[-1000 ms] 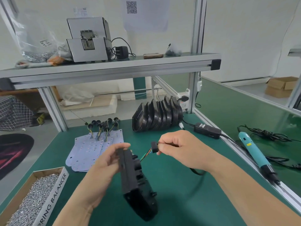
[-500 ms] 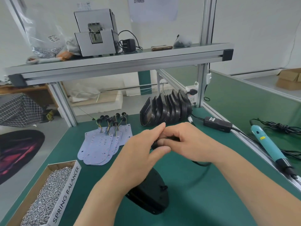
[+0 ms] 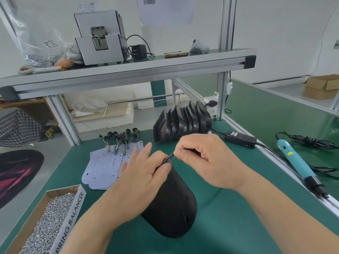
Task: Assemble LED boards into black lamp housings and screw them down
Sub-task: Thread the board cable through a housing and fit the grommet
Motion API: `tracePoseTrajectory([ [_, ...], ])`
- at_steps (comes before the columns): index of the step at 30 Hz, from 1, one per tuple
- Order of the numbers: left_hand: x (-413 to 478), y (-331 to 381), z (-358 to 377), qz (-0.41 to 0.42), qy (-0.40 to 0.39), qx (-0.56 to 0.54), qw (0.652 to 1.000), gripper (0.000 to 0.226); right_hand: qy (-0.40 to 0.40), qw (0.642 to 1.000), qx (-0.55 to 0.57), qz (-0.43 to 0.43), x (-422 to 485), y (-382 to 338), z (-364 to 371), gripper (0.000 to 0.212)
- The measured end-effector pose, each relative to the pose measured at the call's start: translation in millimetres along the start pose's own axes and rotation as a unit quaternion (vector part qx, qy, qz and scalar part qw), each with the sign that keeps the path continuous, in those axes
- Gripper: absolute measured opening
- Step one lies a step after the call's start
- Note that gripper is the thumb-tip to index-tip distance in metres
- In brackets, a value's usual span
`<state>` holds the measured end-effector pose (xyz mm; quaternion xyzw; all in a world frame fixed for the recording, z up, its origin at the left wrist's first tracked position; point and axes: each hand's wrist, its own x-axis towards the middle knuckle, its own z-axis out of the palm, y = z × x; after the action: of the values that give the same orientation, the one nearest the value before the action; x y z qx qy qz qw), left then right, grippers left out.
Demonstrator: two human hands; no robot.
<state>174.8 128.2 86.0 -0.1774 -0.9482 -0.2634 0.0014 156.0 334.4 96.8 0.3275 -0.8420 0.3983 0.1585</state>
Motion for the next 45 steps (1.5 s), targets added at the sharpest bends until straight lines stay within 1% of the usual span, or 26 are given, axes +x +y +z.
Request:
tracePoseTrajectory([
  [3,-4,-10,0,-0.004,-0.004,-0.079,0.997,0.025,0.029,0.999,-0.013,-0.011,-2,-6,-1,0.026],
  [8,-9,-21,-5,0.018,0.004,-0.057,0.998,0.026,0.043,0.999,-0.020,-0.020,-6,-15,-1,0.025],
  [11,-13,-18,-9,0.036,0.002,-0.069,0.997,0.025,0.044,0.998,-0.039,-0.034,-8,-18,-3,0.024],
  [13,-16,-12,-13,0.038,0.022,-0.074,0.996,0.018,0.041,0.998,-0.037,-0.028,-9,-19,-3,0.025],
  [16,-18,-5,-19,0.023,0.072,-0.050,0.996,0.011,0.029,0.999,-0.023,0.002,-8,-20,-9,0.024],
  [17,-19,-2,-20,0.012,0.086,-0.039,0.995,0.009,0.019,0.999,-0.042,0.006,-7,-23,-12,0.025],
  [18,-20,2,-20,0.000,0.100,-0.021,0.995,0.005,0.000,0.996,-0.086,0.000,-6,-27,-13,0.027],
  [20,-18,14,-14,-0.023,0.124,0.035,0.991,0.007,-0.065,0.974,-0.215,-0.020,-2,-38,-9,0.030],
  [22,-16,25,-2,-0.045,0.141,0.089,0.985,0.015,-0.122,0.950,-0.286,0.001,0,-50,5,0.022],
  [24,-12,32,9,-0.069,0.150,0.143,0.976,0.021,-0.171,0.938,-0.298,0.045,-2,-57,19,0.018],
  [26,-12,33,15,-0.104,0.150,0.175,0.967,0.010,-0.208,0.932,-0.285,0.082,0,-55,26,0.019],
  [27,-12,32,17,-0.125,0.146,0.181,0.965,0.009,-0.213,0.933,-0.271,0.103,3,-52,27,0.021],
  [29,-14,25,21,-0.144,0.127,0.182,0.964,0.017,-0.213,0.943,-0.214,0.140,8,-40,26,0.028],
  [31,-17,17,19,-0.122,0.110,0.124,0.979,0.024,-0.195,0.961,-0.134,0.143,10,-30,25,0.029],
  [33,-18,4,9,-0.082,0.098,-0.016,0.992,0.044,-0.171,0.975,-0.070,0.127,10,-22,23,0.025],
  [34,-19,-4,0,-0.074,0.093,-0.110,0.987,0.056,-0.162,0.979,-0.034,0.123,9,-18,20,0.024],
  [36,-21,-24,-12,-0.066,0.079,-0.303,0.947,0.071,-0.145,0.978,0.067,0.137,8,-12,14,0.025],
  [37,-20,-36,-14,-0.046,0.072,-0.365,0.927,0.076,-0.138,0.972,0.126,0.144,8,-9,10,0.030],
  [39,-17,-51,-8,0.010,0.043,-0.418,0.907,0.088,-0.133,0.954,0.226,0.145,10,-7,7,0.035],
  [41,-11,-53,6,0.064,0.008,-0.471,0.880,0.096,-0.137,0.938,0.288,0.137,13,-10,9,0.027],
  [43,-2,-52,17,0.074,0.007,-0.541,0.838,0.100,-0.138,0.938,0.293,0.127,17,-12,13,0.022],
  [45,5,-52,21,0.069,0.007,-0.595,0.801,0.104,-0.123,0.966,0.205,0.096,20,-9,14,0.023],
])
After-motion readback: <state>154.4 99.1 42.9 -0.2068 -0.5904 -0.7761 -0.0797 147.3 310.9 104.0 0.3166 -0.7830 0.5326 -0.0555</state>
